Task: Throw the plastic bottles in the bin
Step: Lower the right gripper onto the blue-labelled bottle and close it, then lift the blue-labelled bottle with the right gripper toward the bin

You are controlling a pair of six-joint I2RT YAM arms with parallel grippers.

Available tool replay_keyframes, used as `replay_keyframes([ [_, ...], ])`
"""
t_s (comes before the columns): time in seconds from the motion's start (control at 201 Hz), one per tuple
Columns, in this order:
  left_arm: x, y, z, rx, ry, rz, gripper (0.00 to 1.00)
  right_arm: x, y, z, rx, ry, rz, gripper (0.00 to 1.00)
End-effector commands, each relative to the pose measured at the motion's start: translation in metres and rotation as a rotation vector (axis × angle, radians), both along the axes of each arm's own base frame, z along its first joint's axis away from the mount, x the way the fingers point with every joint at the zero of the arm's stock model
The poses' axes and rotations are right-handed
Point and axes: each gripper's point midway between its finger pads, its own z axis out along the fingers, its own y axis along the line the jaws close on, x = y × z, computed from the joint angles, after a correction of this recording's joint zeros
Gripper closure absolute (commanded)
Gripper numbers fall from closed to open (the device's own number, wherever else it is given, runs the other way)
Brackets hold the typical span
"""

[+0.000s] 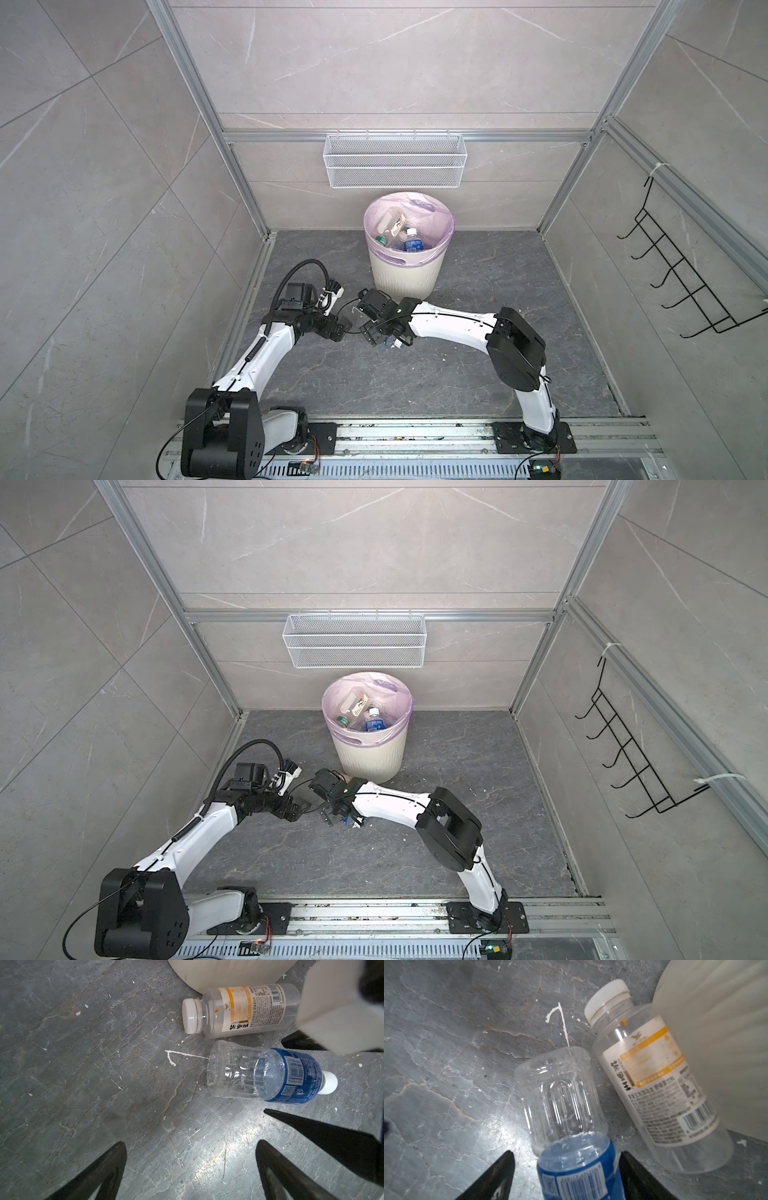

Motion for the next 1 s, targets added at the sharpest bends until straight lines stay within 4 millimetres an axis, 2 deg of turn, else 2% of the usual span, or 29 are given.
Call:
replay_keyframes([
  [0.0,-0.003,0.004,0.002,0.001,-0.003,0.021,0.01,-0.001,0.003,-0.008,-0.020,0.018,0.018,0.19],
  [0.364,-0.004,0.004,-0.002,0.002,0.004,0.021,0.01,-0.004,-0.002,-0.026,-0.050,0.041,0.020,0.22],
  [0.563,-0.004,0.004,-0.002,0.007,0.003,0.018,0.01,-0.010,-0.010,-0.023,-0.033,0.038,0.021,0.33],
  [0.667,-0.003,0.004,-0.002,0.014,-0.001,0.011,0.02,-0.015,-0.017,-0.014,-0.004,0.020,0.015,0.38],
  [0.787,-0.002,0.003,0.000,0.025,-0.009,0.000,0.01,-0.024,-0.031,0.002,0.044,-0.035,-0.008,0.39],
  [0.996,-0.003,-0.011,0.000,0.057,-0.037,-0.052,0.01,-0.045,-0.074,0.040,0.156,-0.137,-0.095,0.43],
])
